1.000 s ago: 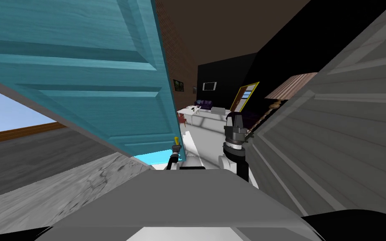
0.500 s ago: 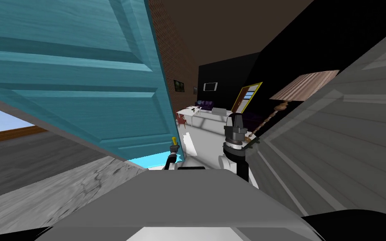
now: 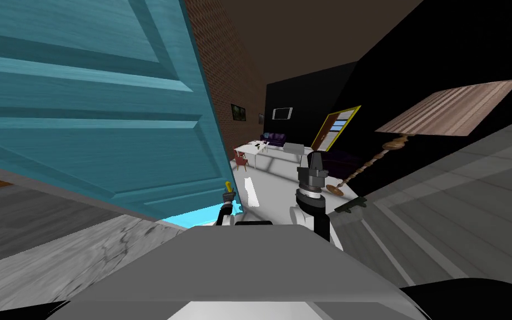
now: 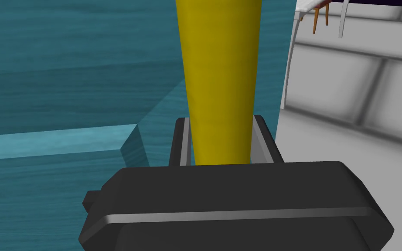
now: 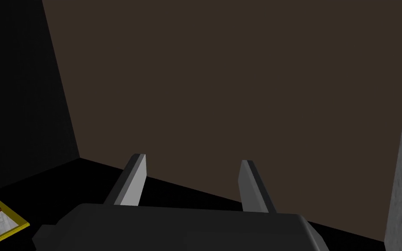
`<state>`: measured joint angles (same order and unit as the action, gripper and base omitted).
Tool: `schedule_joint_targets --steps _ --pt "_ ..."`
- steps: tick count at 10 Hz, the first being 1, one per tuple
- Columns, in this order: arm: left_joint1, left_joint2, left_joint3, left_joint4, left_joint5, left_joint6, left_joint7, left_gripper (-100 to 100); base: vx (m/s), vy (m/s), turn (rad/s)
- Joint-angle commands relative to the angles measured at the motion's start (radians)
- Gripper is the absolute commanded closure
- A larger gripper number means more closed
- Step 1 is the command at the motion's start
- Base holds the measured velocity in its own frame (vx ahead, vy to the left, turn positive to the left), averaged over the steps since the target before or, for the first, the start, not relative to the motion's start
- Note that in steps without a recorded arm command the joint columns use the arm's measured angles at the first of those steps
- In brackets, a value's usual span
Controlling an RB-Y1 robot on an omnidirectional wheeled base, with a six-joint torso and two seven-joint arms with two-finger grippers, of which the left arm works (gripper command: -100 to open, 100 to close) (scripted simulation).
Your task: Push the door open
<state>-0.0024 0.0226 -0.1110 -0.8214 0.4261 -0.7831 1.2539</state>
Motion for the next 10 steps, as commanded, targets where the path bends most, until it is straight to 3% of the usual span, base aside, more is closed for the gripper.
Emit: schedule_joint_targets --steps 1,3,4,5,10 --pt "-0.007 -0.002 0.028 0.003 0.013 -0.010 -0.005 100 0.199 -0.046 0.084" --pt "-0.009 -0.022 0.046 0.003 0.022 -0.012 -0.010 100 0.171 -0.072 0.068" --pt "-0.008 -0.017 0.038 0.006 0.019 -0.007 -0.009 100 0.070 -0.032 0.035" --pt "-0.010 0.002 0.058 0.005 0.030 -0.010 -0.013 100 0.151 -0.063 0.043" --pt "-0.011 0.021 0.105 0.007 0.057 -0.016 -0.023 100 0.194 -0.040 0.052"
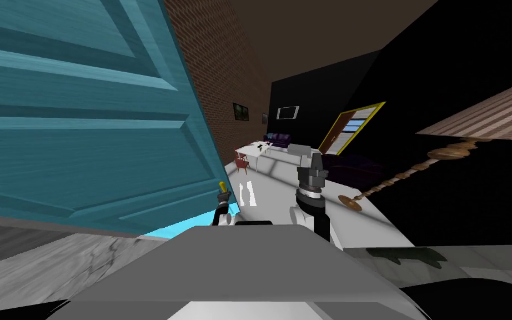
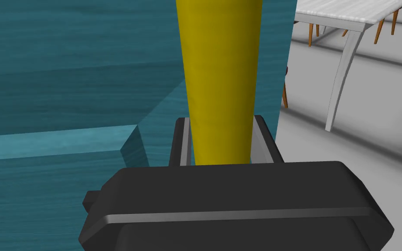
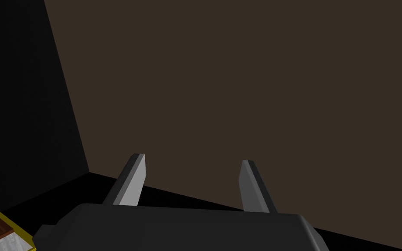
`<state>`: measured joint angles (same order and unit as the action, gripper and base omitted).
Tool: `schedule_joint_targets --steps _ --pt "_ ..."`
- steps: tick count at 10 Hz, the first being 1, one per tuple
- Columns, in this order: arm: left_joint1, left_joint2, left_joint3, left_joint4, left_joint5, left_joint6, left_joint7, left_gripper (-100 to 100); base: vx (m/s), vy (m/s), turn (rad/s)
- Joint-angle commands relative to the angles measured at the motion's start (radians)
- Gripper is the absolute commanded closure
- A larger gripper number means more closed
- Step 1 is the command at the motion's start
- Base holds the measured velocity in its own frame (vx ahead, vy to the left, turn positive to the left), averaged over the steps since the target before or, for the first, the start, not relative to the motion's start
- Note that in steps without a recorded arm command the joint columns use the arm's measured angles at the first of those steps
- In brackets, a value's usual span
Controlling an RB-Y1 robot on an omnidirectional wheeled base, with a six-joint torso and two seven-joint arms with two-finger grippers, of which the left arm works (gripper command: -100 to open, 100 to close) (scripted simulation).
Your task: Push the door open
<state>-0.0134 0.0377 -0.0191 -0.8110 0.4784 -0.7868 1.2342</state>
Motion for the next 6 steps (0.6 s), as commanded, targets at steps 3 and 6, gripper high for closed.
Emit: schedule_joint_targets --steps 3,6 --pt "0.000 -0.004 0.049 -0.003 0.025 -0.016 -0.011 100 0.240 -0.041 0.074" --pt "-0.001 0.005 0.070 0.000 0.038 -0.016 -0.016 100 0.160 -0.027 0.054"
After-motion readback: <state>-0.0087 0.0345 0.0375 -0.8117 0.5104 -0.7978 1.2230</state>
